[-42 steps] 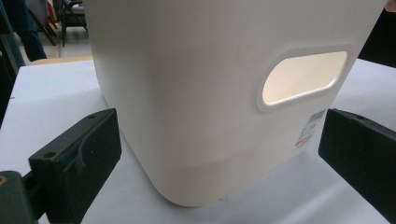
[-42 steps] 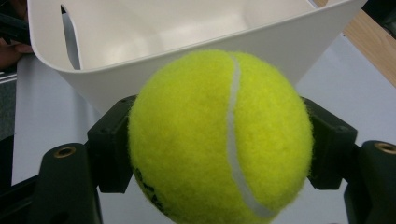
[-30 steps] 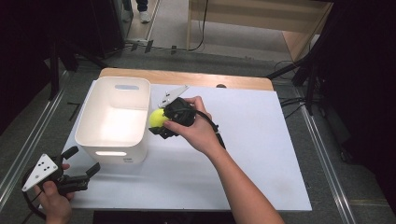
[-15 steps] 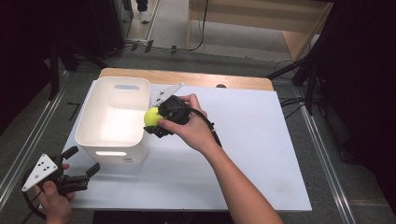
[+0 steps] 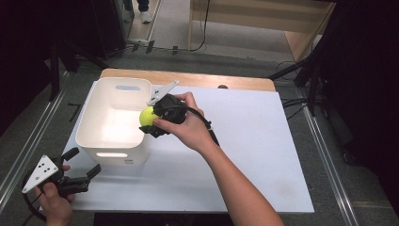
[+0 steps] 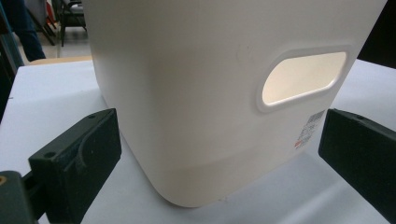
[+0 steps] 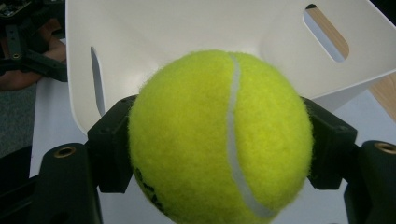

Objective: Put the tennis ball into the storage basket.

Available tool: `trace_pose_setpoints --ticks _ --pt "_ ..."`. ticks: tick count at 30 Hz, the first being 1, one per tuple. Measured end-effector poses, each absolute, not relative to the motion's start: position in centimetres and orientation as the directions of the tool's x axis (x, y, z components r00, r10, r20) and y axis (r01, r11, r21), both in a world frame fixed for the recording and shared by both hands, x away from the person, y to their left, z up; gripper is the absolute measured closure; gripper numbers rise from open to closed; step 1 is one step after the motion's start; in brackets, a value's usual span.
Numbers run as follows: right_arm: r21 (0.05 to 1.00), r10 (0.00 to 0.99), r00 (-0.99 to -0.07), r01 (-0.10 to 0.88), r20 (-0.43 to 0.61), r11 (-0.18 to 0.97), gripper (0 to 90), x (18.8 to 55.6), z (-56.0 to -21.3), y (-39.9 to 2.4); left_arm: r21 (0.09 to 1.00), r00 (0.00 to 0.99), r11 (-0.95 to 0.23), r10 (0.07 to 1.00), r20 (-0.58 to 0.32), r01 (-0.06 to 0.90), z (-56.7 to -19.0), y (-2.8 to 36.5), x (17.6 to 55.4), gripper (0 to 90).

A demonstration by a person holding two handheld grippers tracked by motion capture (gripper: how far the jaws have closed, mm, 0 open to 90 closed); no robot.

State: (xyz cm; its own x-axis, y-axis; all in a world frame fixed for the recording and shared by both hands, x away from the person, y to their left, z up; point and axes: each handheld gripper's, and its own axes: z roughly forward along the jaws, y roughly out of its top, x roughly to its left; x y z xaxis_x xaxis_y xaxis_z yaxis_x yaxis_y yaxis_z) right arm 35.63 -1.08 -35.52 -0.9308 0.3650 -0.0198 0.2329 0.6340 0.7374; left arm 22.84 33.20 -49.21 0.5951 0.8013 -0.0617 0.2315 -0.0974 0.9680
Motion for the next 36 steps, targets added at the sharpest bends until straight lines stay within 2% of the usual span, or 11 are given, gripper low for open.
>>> trace_pose_setpoints --ticks 36 --pt "0.736 0.313 -0.949 0.192 -0.028 0.649 23.6 35.8 -34.7 2.3 0.969 0.598 -0.088 0.799 -0.07 0.231 -49.2 33.2 22.8 0.0"
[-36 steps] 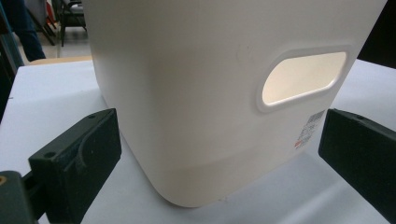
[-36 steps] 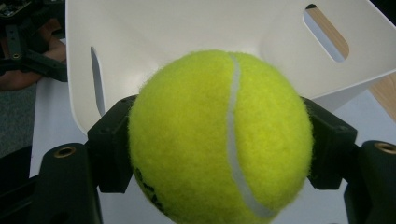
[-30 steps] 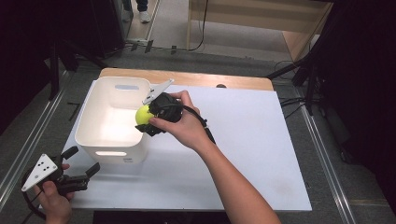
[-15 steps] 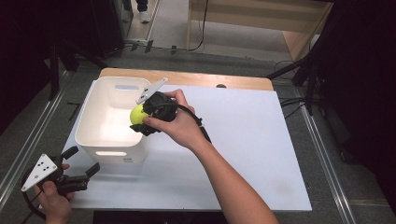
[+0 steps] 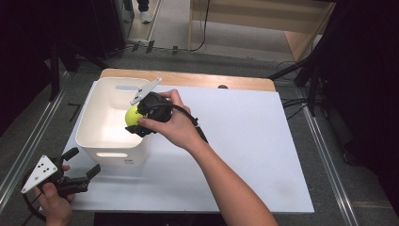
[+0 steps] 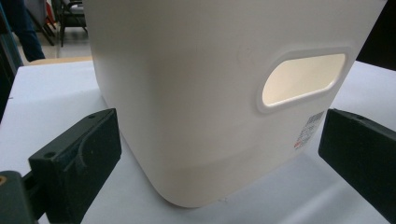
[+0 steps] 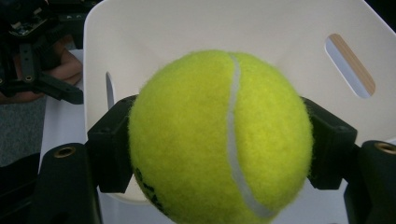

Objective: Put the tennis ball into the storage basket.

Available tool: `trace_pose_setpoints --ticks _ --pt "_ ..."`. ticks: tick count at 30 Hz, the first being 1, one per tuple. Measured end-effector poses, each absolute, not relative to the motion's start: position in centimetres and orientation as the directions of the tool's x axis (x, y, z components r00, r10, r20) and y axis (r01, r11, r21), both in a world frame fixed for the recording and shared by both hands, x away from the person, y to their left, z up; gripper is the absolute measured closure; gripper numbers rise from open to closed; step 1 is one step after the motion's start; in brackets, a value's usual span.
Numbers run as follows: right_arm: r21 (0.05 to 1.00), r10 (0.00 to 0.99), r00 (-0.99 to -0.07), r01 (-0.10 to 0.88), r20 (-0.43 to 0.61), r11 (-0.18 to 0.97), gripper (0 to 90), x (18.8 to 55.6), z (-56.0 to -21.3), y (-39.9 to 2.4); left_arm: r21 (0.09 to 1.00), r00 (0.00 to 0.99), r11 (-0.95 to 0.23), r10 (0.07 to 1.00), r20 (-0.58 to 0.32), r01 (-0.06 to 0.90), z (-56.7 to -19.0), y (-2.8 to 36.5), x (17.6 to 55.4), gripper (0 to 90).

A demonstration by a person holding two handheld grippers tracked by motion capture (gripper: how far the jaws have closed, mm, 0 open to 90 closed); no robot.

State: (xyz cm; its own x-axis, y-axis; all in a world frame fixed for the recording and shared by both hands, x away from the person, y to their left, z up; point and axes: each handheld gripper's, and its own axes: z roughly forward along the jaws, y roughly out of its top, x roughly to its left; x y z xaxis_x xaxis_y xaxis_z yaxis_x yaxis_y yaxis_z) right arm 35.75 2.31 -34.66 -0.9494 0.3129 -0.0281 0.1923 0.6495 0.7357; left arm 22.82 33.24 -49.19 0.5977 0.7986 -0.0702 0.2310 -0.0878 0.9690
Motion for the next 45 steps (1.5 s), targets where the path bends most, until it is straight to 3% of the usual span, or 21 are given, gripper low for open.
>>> trace_pose_setpoints --ticks 45 --pt "0.689 0.276 -0.961 0.206 0.009 0.695 23.5 36.4 -37.4 4.4 0.969 0.597 -0.081 0.798 -0.077 0.233 -49.2 33.3 22.8 0.0"
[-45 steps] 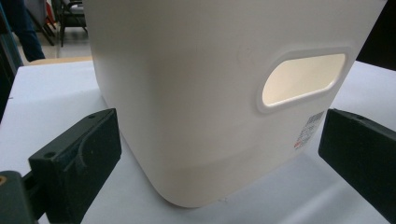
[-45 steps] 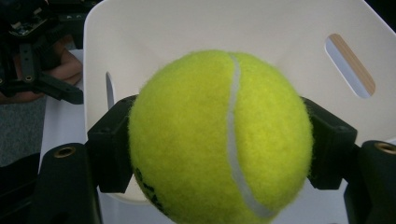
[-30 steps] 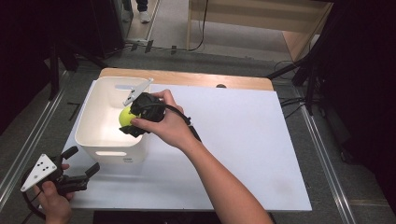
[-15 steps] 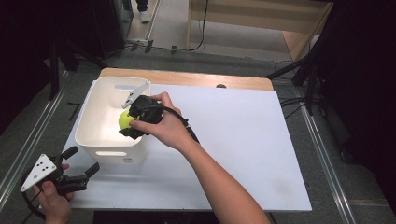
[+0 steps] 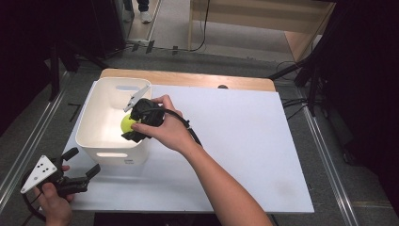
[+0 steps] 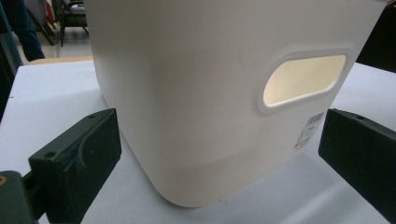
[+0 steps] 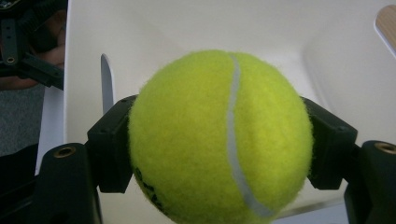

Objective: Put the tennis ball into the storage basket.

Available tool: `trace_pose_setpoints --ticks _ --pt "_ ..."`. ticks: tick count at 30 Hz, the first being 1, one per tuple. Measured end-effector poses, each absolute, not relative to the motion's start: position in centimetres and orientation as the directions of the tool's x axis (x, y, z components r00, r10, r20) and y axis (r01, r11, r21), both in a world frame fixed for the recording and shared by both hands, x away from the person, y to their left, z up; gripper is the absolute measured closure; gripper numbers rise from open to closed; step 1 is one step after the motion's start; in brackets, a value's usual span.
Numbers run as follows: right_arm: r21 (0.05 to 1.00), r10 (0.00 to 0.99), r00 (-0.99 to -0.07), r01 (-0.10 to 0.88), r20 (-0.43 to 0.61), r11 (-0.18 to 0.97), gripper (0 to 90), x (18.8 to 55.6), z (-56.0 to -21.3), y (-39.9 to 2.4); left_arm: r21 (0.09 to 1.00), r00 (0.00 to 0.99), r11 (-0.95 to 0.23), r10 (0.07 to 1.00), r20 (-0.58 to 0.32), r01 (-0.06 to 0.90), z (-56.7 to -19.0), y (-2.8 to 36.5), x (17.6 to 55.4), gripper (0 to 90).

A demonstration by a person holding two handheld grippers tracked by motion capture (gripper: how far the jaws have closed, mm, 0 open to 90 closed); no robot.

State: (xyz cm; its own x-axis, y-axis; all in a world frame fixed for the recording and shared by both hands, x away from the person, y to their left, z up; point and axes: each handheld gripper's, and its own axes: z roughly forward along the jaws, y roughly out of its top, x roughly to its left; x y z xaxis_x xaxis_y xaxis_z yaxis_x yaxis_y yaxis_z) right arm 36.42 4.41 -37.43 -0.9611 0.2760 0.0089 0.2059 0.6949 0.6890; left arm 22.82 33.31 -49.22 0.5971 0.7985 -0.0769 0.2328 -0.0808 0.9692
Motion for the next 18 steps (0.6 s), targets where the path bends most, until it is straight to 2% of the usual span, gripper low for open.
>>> trace_pose_setpoints --ticks 18 --pt "0.651 0.259 -0.966 0.191 -0.009 0.734 23.4 36.25 -38.38 5.08 0.969 0.597 -0.079 0.798 -0.079 0.234 -49.23 33.32 22.83 0.0"
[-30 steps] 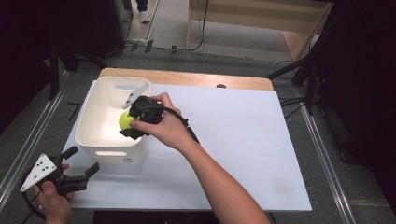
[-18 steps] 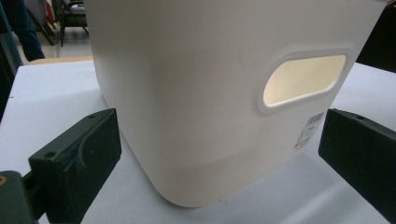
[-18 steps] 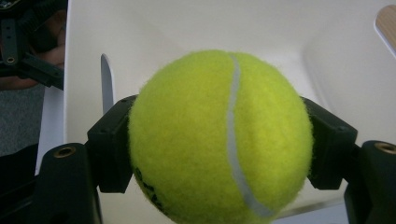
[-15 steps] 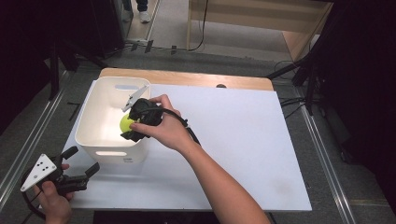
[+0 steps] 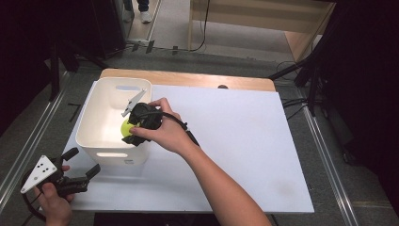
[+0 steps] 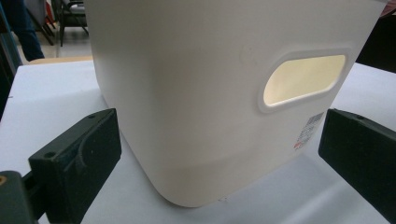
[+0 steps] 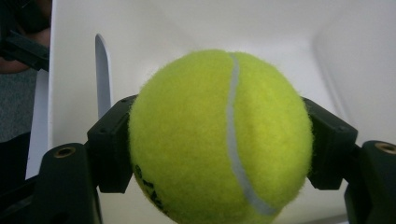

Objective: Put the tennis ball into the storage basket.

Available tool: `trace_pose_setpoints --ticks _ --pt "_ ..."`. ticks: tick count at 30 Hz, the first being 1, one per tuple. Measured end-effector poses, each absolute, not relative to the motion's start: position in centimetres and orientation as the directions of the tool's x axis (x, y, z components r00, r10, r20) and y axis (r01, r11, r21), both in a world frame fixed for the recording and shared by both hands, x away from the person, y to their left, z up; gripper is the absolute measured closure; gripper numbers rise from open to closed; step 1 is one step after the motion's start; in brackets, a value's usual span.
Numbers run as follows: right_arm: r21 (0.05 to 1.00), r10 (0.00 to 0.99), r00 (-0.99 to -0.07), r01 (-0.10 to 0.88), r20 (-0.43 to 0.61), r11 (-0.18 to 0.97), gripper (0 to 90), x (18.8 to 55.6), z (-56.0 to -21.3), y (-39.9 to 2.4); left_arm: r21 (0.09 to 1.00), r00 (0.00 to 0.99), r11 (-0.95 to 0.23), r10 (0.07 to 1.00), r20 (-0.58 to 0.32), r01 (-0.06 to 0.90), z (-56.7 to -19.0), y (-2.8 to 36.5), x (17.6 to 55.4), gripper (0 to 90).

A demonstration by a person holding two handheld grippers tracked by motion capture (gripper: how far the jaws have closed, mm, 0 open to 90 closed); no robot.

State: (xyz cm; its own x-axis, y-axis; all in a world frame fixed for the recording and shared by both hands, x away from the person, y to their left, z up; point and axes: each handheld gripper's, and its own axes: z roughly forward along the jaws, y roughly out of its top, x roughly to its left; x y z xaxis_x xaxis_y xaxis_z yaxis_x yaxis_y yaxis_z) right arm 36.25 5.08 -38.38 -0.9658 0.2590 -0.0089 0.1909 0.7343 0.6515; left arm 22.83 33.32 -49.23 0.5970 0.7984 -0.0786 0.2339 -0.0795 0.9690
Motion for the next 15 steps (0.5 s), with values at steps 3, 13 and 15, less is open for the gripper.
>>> trace_pose_setpoints --ticks 3,13,15 --pt "0.631 0.266 -0.964 0.204 -0.005 0.749 23.4 36.08 -38.45 5.29 0.969 0.597 -0.082 0.798 -0.077 0.233 -49.22 33.32 22.83 0.0" --pt "0.623 0.269 -0.963 0.204 -0.01 0.755 23.3 35.99 -38.54 5.41 0.969 0.598 -0.081 0.798 -0.077 0.233 -49.22 33.31 22.83 0.0" --pt "0.623 0.27 -0.963 0.205 -0.011 0.755 23.1 36.0 -38.55 5.4 0.969 0.598 -0.081 0.798 -0.077 0.233 -49.22 33.32 22.82 0.0"
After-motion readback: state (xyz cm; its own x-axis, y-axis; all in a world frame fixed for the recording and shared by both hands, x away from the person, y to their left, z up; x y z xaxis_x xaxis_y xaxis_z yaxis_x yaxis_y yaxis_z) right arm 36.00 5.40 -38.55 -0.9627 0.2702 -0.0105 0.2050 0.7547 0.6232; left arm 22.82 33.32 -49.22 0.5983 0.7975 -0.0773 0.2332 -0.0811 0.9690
